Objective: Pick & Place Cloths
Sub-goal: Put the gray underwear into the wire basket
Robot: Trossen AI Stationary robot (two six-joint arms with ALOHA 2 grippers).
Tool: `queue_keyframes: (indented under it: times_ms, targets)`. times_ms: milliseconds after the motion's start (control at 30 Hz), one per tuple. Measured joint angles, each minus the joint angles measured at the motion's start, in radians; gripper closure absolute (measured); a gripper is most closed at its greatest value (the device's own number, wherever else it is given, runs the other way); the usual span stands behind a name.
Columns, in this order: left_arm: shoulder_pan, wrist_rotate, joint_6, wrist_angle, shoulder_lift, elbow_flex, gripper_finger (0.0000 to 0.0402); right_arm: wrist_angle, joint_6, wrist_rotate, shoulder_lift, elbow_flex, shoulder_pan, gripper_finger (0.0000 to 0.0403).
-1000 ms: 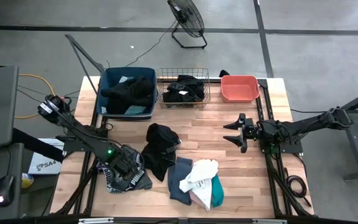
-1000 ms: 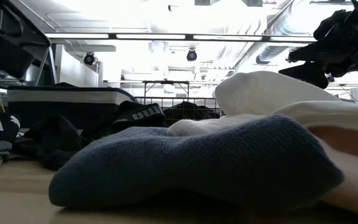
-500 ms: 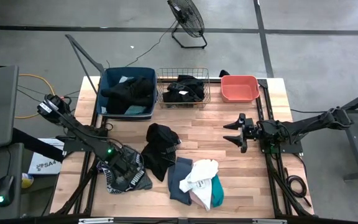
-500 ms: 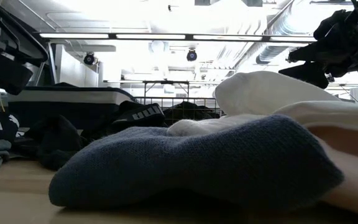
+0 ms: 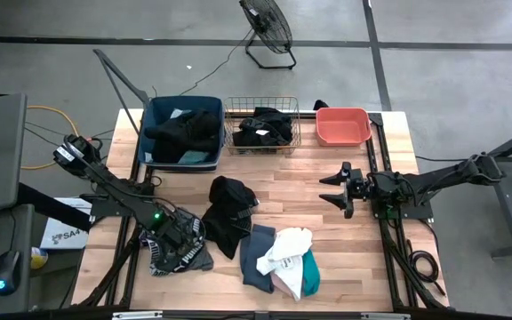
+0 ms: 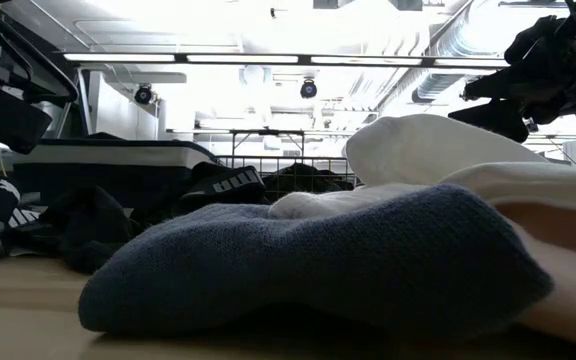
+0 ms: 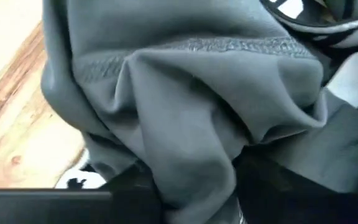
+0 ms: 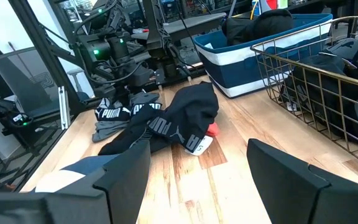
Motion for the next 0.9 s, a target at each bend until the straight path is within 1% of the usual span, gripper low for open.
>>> queue_keyframes:
  times_ms: [200, 233, 433, 600, 700, 900]
  targets:
    - [0.000, 0.005, 0.074, 0.003, 0.000, 0.000, 0.0376, 0.000, 0.000, 0.000, 0.000, 0.000, 0.000, 0.0143]
    - [0.000, 0.005, 0.087, 0.002, 0.000, 0.000, 0.0386, 0.000, 0.000, 0.000, 0.000, 0.000, 0.000, 0.0143]
    - [0.000, 0.005, 0.160, -0.008, 0.002, 0.013, 0.0385, 0.000, 0.000, 0.000, 0.000, 0.000, 0.000, 0.0143]
    - [0.000, -0.007, 0.237, -0.018, 0.003, 0.068, 0.0394, 0.000, 0.000, 0.000, 0.000, 0.000, 0.000, 0.0143]
    - [0.000, -0.027, 0.275, -0.069, 0.003, 0.120, 0.0394, 0.000, 0.000, 0.000, 0.000, 0.000, 0.000, 0.0143]
    - [0.000, -0.107, 0.343, -0.223, 0.003, 0.239, 0.0394, 0.000, 0.000, 0.000, 0.000, 0.000, 0.000, 0.0143]
